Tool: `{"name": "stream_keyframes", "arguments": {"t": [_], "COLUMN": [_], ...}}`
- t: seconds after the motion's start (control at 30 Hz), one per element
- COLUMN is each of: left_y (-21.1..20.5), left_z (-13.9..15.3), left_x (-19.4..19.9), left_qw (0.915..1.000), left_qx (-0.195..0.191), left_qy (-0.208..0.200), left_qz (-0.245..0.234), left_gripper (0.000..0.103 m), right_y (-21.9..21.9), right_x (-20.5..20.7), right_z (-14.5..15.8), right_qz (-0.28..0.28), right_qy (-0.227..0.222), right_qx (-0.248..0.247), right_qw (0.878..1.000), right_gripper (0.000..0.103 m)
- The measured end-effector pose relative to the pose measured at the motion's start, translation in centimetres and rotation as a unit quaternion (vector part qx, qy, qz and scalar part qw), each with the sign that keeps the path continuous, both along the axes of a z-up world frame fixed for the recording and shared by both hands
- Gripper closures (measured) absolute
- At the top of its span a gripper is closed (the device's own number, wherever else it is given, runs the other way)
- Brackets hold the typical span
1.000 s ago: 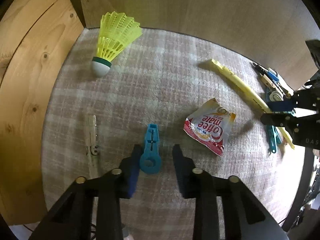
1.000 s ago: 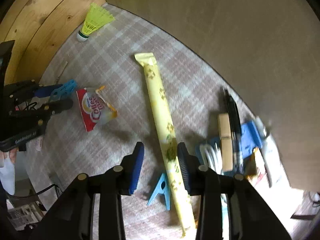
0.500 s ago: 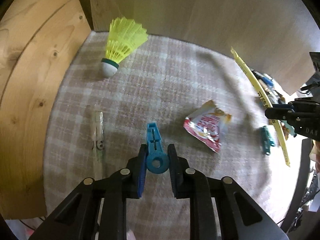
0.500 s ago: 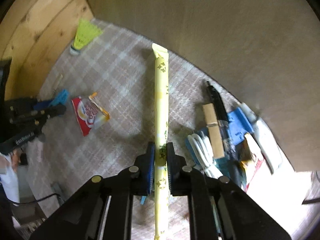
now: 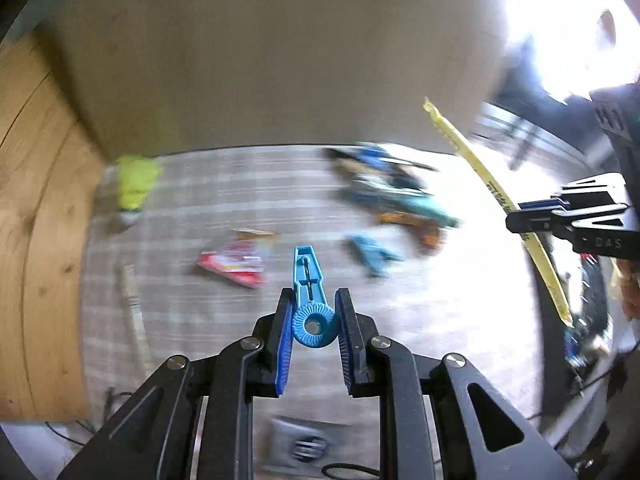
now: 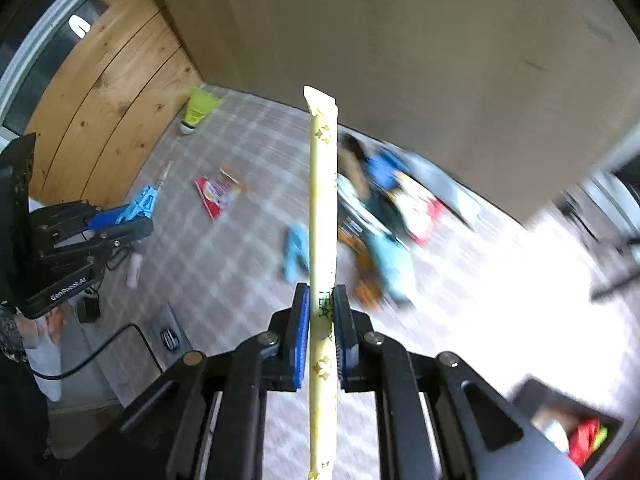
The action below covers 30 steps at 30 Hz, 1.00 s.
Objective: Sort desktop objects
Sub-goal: 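Carry the blue clip and yellow tube into the tray while both tools open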
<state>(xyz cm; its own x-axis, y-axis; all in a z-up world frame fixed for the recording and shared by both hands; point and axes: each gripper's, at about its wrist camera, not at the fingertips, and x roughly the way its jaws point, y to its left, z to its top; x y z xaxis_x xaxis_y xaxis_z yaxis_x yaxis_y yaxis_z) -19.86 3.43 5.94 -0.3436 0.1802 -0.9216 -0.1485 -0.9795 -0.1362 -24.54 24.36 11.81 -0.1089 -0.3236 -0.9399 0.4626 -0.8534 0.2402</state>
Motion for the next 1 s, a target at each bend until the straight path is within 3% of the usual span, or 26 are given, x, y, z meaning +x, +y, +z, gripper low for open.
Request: {"name": "stream_keyframes", "arguments": {"t": [0.23, 0.53, 0.8, 0.93, 0.97, 1.0], "left_y": [13.7, 31.1, 38.4, 40.2, 40.7, 41.0], "left_z": [2.8, 1.3, -0.2, -0.6, -0.7, -0.8], "left_x": [4.0, 11.3, 15.4, 16.4, 16.5, 16.6], "left_qw": [0.9932, 0.9656, 0.9526, 0.9499, 0.9486, 0.9499], "left_qx": [0.028, 0.062, 0.056, 0.048, 0.046, 0.037], "left_qy": [0.007, -0.027, -0.050, -0.054, -0.058, -0.061], "left_qz": [-0.113, -0.251, -0.295, -0.304, -0.308, -0.304], "left_gripper": [0.084, 0.084, 0.084, 0.084, 0.080, 0.060], "right_y": [12.9, 28.8, 38.4, 40.5, 40.7, 40.9], "right_x": [6.0, 13.9, 19.1, 20.4, 20.5, 20.7], "right_z": [2.7, 2.7, 1.2, 0.5, 0.6, 0.7], "right_qz": [-0.101, -0.224, -0.293, -0.308, -0.308, -0.307], "right_qy": [0.005, 0.003, -0.002, -0.002, 0.003, 0.010], "right_qx": [0.006, 0.042, 0.067, 0.072, 0.078, 0.076], "right_qw": [0.995, 0.974, 0.954, 0.949, 0.948, 0.948], "right_gripper": [0.092, 0.092, 0.092, 0.092, 0.091, 0.090]}}
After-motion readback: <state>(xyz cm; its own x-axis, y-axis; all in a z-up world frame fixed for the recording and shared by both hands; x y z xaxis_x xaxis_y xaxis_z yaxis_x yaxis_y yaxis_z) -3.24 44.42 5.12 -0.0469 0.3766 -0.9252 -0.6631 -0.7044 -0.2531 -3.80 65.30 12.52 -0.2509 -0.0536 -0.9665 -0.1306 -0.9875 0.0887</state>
